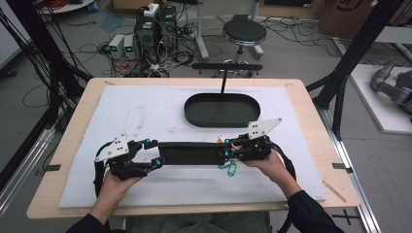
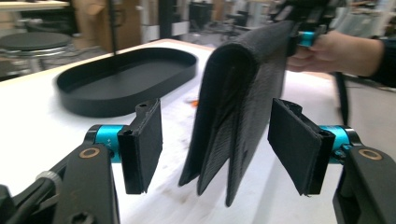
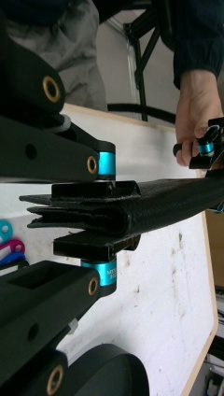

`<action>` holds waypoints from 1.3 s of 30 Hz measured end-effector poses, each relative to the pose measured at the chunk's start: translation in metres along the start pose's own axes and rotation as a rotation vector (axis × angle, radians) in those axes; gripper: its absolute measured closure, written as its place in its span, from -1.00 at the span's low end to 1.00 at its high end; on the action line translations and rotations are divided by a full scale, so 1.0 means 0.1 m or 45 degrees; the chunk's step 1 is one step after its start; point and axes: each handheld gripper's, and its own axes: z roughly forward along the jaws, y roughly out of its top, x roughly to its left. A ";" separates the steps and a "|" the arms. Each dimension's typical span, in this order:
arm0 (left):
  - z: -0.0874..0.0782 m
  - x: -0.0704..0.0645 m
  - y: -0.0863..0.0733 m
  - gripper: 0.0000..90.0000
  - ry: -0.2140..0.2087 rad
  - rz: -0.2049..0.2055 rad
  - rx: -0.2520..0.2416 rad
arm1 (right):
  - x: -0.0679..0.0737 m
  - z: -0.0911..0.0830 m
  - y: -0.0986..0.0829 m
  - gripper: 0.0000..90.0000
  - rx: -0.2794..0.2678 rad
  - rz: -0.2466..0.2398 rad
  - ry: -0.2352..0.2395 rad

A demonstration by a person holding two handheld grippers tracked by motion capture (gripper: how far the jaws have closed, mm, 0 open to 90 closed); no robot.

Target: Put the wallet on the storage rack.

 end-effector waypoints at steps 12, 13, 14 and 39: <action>0.26 -0.09 0.11 0.25 -0.216 0.072 0.053 | 0.02 -0.08 0.02 0.71 -0.003 -0.002 0.071; 0.26 -0.09 0.11 0.34 -0.216 0.072 0.053 | 0.02 -0.08 0.02 0.71 -0.003 -0.002 0.071; 0.26 -0.09 0.11 0.34 -0.225 0.081 0.059 | 0.01 -0.09 0.01 0.71 -0.002 0.000 0.070; 0.37 -0.14 0.24 0.64 -0.179 0.143 -0.020 | -0.06 -0.44 -0.01 0.17 -0.165 0.048 -0.141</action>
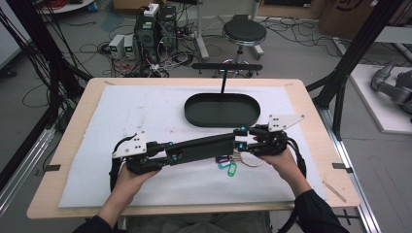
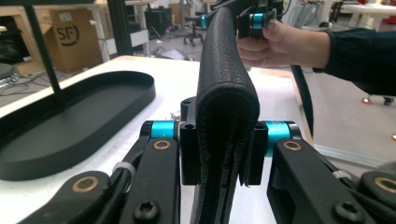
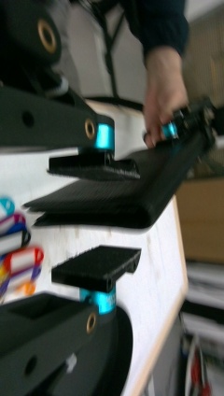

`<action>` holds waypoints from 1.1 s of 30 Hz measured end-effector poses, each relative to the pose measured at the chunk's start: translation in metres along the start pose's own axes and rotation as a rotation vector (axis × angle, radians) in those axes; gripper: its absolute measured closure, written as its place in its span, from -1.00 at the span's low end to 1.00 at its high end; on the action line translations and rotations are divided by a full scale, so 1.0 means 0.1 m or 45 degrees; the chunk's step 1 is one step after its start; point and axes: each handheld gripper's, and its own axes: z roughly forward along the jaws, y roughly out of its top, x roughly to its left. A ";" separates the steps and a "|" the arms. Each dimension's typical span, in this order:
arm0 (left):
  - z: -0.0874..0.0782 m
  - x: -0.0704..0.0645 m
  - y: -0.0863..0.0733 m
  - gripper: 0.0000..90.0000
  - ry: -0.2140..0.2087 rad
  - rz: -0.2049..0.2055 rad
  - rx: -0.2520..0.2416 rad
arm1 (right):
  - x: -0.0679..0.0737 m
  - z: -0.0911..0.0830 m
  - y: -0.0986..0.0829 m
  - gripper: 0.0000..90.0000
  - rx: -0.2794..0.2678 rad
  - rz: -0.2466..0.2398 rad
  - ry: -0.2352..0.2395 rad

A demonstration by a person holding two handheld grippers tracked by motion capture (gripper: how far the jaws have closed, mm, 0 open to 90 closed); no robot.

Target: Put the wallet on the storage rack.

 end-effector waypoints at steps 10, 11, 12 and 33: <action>0.13 0.10 0.13 0.64 0.081 0.030 -0.013 | -0.22 -0.51 -0.15 -0.09 -0.061 0.142 -0.552; 0.15 0.11 0.14 0.64 0.094 0.036 -0.015 | -0.24 -0.55 -0.18 -0.12 -0.051 0.163 -0.615; 0.16 0.12 0.16 0.64 0.102 0.038 -0.013 | -0.25 -0.58 -0.20 -0.13 -0.053 0.190 -0.651; 0.81 0.51 0.32 0.64 0.288 0.066 0.041 | -0.38 -0.83 -0.42 -0.13 -0.048 0.327 -1.040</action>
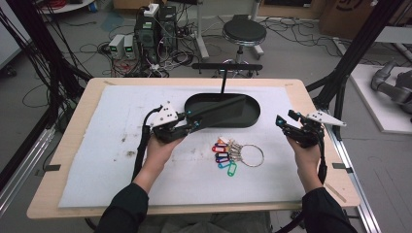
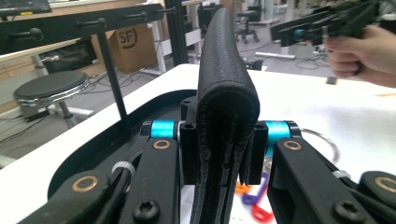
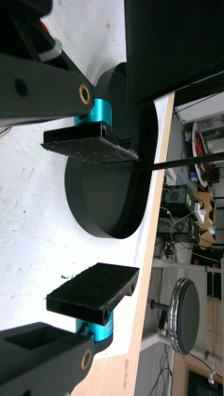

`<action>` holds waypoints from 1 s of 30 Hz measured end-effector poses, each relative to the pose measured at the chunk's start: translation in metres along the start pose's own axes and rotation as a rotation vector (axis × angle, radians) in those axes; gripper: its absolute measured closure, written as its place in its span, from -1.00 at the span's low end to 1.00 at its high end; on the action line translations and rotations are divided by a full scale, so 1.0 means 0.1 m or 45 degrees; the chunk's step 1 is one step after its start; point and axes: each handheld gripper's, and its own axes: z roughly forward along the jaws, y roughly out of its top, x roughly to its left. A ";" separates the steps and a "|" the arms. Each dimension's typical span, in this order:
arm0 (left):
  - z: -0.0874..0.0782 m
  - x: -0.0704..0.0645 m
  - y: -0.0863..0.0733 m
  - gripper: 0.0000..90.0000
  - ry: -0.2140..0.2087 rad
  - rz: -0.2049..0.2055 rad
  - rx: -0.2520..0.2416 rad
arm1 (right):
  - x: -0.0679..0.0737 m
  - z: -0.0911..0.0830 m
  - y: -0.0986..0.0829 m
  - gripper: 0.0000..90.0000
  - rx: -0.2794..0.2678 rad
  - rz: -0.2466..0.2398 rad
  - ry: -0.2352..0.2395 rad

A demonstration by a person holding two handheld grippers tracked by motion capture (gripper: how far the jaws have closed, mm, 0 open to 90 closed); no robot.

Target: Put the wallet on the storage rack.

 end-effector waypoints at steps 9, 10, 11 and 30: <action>0.30 0.13 0.01 0.64 0.072 0.001 0.019 | 0.00 0.03 -0.02 -0.13 0.002 -0.010 -0.024; 0.30 0.13 0.01 0.64 0.072 0.001 0.019 | 0.00 0.03 -0.02 -0.13 0.002 -0.015 -0.025; 0.32 0.15 0.00 0.64 0.077 0.000 0.022 | 0.01 0.04 -0.02 -0.13 0.001 -0.019 -0.026; 0.76 0.43 -0.09 0.64 0.133 -0.065 0.073 | -0.02 0.05 -0.02 -0.12 -0.004 -0.009 -0.018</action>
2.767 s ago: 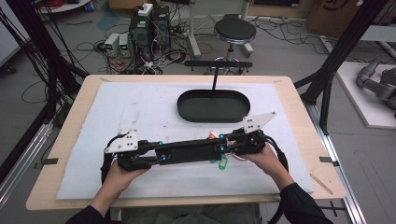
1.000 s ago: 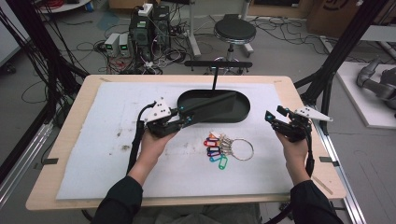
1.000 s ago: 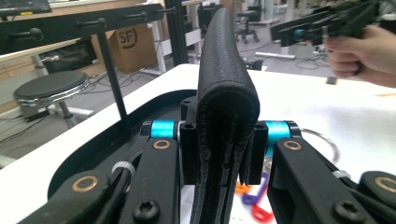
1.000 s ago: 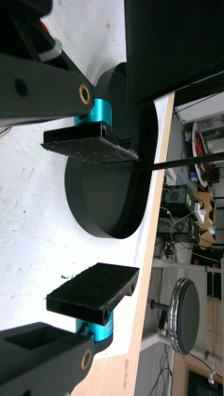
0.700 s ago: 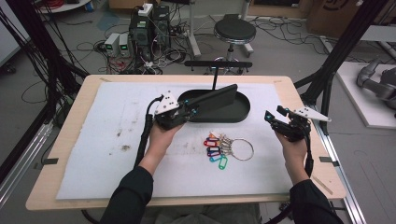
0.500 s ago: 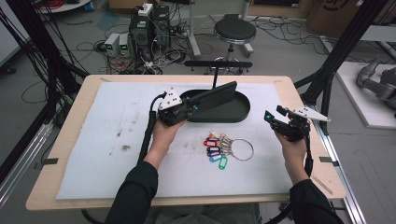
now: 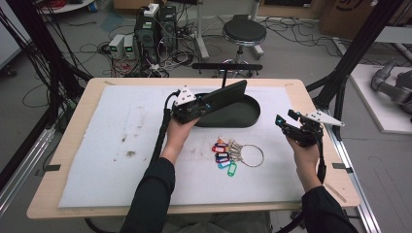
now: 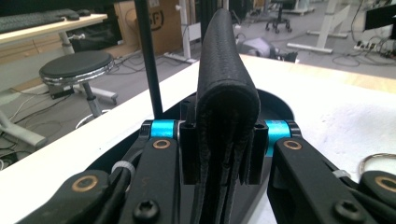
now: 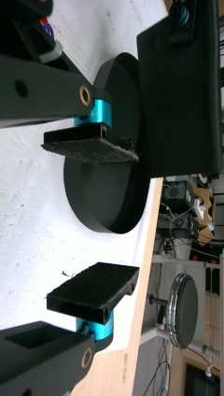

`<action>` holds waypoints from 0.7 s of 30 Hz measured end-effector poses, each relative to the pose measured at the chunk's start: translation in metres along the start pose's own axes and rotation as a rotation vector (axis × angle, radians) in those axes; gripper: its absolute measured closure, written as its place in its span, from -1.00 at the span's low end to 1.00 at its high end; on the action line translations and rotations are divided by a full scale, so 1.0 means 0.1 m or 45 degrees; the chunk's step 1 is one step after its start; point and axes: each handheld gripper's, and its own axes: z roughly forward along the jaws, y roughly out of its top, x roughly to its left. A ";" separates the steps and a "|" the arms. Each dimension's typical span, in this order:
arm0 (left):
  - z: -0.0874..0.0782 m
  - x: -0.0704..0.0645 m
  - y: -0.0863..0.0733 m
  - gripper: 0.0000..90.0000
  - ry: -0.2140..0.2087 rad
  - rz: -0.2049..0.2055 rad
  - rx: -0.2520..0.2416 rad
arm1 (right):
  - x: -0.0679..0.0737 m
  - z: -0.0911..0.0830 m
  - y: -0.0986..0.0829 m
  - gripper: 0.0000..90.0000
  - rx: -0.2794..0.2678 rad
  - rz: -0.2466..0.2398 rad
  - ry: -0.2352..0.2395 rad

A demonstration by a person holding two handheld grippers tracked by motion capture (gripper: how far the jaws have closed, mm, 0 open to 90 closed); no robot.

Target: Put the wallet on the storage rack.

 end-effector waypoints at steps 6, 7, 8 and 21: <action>0.14 0.05 -0.04 0.64 0.015 0.010 0.043 | 0.00 0.01 -0.01 -0.11 0.000 -0.002 0.003; 0.19 0.07 -0.06 0.64 0.007 0.005 0.043 | 0.00 0.01 -0.01 -0.11 0.002 0.000 0.005; 0.19 0.07 -0.06 0.64 0.007 0.005 0.043 | 0.00 0.01 -0.01 -0.11 0.003 0.001 0.004; 0.41 0.07 -0.27 0.64 -0.017 -0.039 0.036 | -0.01 0.02 -0.01 -0.11 0.006 0.005 0.006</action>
